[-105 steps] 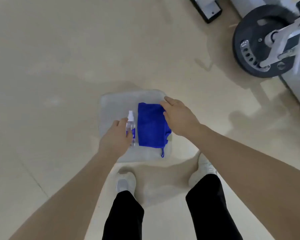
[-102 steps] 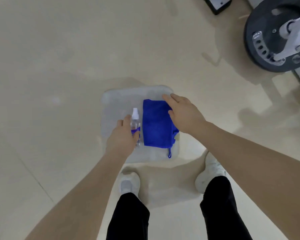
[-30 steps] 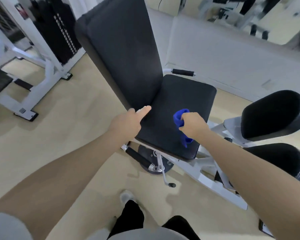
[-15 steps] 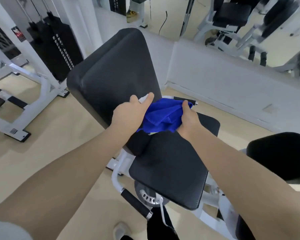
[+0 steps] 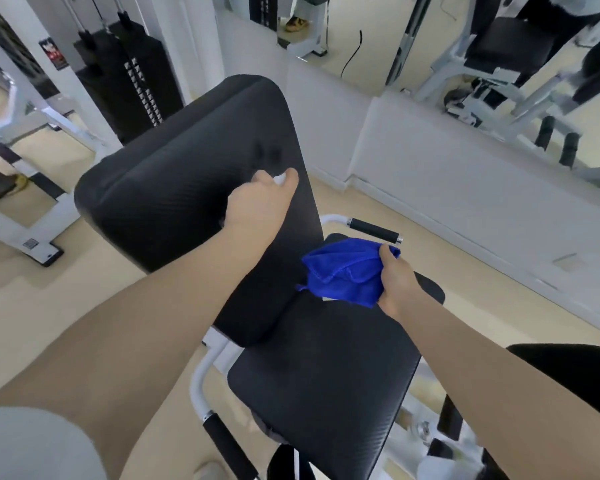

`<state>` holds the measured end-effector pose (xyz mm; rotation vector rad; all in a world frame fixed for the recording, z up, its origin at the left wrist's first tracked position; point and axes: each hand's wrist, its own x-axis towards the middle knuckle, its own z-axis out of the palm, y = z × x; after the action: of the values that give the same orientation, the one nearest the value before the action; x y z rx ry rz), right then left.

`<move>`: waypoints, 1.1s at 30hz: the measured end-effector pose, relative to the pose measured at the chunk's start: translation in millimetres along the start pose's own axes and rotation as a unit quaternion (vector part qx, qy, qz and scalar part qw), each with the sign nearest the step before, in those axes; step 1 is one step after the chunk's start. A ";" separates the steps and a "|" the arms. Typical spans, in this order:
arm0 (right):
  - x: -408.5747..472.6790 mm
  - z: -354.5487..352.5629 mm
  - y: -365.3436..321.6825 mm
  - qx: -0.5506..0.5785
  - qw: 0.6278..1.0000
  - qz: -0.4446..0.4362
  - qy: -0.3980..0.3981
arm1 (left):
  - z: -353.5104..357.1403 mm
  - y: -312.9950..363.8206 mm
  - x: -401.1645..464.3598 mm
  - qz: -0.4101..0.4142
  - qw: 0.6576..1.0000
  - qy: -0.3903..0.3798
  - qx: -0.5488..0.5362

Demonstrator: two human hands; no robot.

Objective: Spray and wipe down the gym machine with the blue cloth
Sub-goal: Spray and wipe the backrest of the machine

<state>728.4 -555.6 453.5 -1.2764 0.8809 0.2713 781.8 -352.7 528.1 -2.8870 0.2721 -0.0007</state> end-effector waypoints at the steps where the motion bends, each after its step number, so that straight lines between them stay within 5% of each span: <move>1: 1.6 -2.4 3.3 -0.003 1.000 0.003 0.001 | 2.2 -2.0 -6.9 0.006 1.000 0.004 0.014; 6: -0.5 -0.3 27.2 -0.040 0.999 0.024 0.008 | 20.4 -3.3 -64.4 0.044 0.993 -0.028 0.110; 10: -12.8 18.6 43.8 -0.081 0.997 0.019 -0.009 | 27.7 -17.9 -76.1 0.028 0.996 -0.065 0.052; 16: -41.3 85.1 22.5 0.005 0.989 -0.105 -0.103 | 24.2 -66.0 -84.5 0.001 0.983 0.181 0.011; 21: -63.4 151.6 -31.5 -0.014 0.950 -0.289 -0.118 | 12.4 -111.3 -104.5 -0.026 0.952 0.258 -0.160; 24: -53.1 173.9 -46.5 -0.136 0.899 -0.407 -0.091 | 3.1 -126.4 -115.5 -0.033 0.948 0.258 -0.184; 27: -30.8 193.1 -35.0 -0.280 0.866 -0.412 -0.053 | -0.9 -140.8 -115.5 -0.083 0.953 0.214 -0.196; 33: -34.0 203.0 -26.0 -0.289 0.850 -0.439 -0.024 | 8.4 -147.4 -108.1 -0.089 0.951 0.189 -0.226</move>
<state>807.6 -369.8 501.1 -2.0896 0.0781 -0.1890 702.8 -190.3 557.4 -3.3398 0.0789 -0.6045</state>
